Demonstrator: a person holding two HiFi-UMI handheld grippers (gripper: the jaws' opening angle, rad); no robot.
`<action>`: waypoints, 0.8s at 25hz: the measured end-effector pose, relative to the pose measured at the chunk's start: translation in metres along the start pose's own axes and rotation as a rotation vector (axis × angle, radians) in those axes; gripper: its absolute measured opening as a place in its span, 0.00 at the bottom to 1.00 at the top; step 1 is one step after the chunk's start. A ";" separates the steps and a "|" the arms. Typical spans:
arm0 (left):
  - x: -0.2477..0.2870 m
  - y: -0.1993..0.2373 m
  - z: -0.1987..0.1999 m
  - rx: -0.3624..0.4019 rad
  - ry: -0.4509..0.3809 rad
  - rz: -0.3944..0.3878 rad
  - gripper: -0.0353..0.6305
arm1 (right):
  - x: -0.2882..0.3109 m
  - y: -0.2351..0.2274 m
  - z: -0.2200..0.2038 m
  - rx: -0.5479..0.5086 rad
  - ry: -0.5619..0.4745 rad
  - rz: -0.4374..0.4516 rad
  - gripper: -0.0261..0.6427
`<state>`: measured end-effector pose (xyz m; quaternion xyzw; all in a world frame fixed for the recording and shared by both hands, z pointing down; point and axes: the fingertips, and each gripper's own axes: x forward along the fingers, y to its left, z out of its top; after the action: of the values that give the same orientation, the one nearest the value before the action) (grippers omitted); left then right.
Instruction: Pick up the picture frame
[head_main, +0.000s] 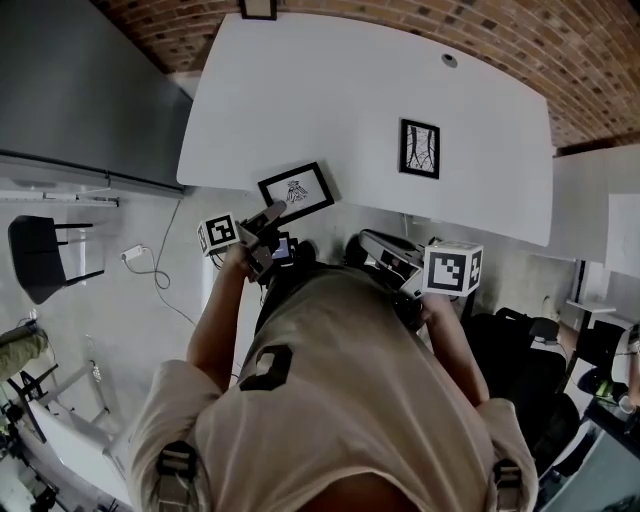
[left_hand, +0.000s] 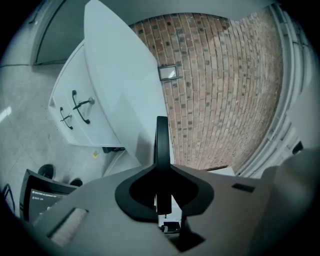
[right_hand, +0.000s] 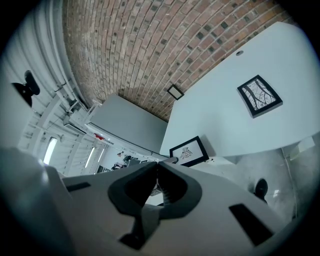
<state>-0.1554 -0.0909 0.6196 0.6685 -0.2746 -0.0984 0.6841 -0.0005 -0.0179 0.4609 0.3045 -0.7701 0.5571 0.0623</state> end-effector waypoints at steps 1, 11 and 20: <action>-0.001 -0.005 0.002 0.017 0.003 -0.005 0.11 | 0.001 0.002 0.000 0.003 -0.007 0.005 0.05; -0.020 -0.039 0.015 0.083 0.006 -0.092 0.11 | 0.019 0.018 -0.011 0.040 -0.033 0.042 0.05; -0.046 -0.074 0.014 0.068 0.003 -0.212 0.11 | 0.035 0.042 -0.023 -0.004 -0.025 0.037 0.05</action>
<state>-0.1833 -0.0861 0.5357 0.7168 -0.2044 -0.1598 0.6473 -0.0570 -0.0036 0.4502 0.2971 -0.7772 0.5530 0.0432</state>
